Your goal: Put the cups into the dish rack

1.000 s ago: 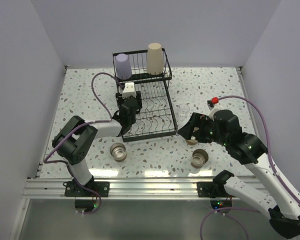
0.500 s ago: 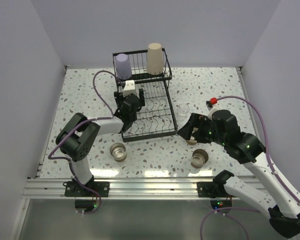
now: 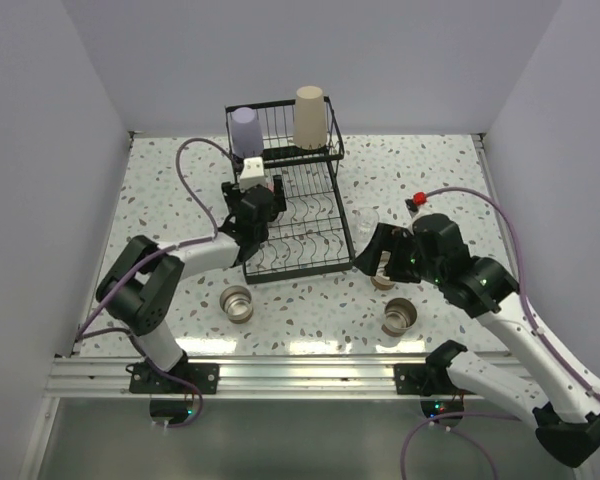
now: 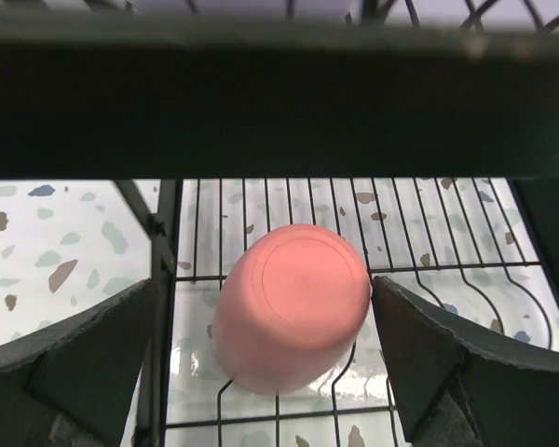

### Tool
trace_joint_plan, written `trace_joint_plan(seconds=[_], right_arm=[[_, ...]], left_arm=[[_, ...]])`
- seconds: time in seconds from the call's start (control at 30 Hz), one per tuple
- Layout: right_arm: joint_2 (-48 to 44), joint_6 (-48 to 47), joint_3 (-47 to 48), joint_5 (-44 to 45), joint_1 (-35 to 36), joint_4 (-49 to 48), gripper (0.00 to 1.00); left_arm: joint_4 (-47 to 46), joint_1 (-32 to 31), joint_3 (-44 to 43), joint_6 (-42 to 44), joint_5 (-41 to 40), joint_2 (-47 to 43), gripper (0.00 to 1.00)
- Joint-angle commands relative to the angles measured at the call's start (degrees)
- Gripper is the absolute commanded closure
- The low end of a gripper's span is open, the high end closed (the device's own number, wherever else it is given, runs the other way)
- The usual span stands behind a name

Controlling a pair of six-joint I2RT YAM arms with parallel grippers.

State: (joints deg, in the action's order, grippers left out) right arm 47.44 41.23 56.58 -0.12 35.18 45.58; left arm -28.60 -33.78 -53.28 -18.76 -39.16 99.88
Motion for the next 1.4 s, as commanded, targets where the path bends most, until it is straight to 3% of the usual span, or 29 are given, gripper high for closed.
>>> trace_joint_plan(seconds=[0.0, 0.37, 0.63, 0.83, 0.97, 1.1, 1.13, 1.23, 1.27, 1.37], right_arm=[[4.31, -1.42, 3.53, 2.23, -0.11, -1.11, 0.14], [23.54, -7.57, 14.26, 7.85, -0.55, -2.25, 0.2], [36.04, -9.76, 20.93, 5.57, -7.39, -4.1, 0.41], [45.35, -12.84, 27.62, 5.57, -8.9, -3.05, 0.45], [47.22, -13.72, 28.42, 2.68, -8.9, -3.65, 0.46], [45.47, -12.5, 23.42, -13.12, -8.81, -14.26, 0.4], [44.85, -10.75, 21.84, -19.33, -8.9, -20.47, 0.33], [44.4, -1.62, 16.56, -25.0, -8.81, -33.22, 0.19], [45.45, 2.93, 15.68, -27.19, -8.81, -36.06, 0.1], [47.56, 9.63, 13.21, -27.75, -8.72, -45.04, 0.02]], left_arm=[[1.61, -0.23, 2.2, -2.68, -0.13, -7.75, 0.0], [16.72, -0.5, 5.46, -5.75, 1.71, -26.81, 0.0], [31.64, -0.58, 6.78, -7.78, 2.94, -42.29, 0.0], [40.45, -0.67, 8.36, -10.85, 3.39, -52.92, 0.0], [41.34, -0.76, 10.29, -9.54, 7.16, -55.58, 0.0], [42.4, -0.67, 10.74, -8.57, 11.03, -52.95, 0.0], [42.75, -0.76, 10.39, -8.83, 11.55, -51.81, 0.0], [42.58, -0.76, 9.6, -10.06, 11.56, -50.92, 0.0], [42.49, -0.76, 9.33, -10.15, 11.47, -50.83, 0.0], [42.66, -0.76, 8.02, -9.45, 11.91, -50.66, 0.0]])
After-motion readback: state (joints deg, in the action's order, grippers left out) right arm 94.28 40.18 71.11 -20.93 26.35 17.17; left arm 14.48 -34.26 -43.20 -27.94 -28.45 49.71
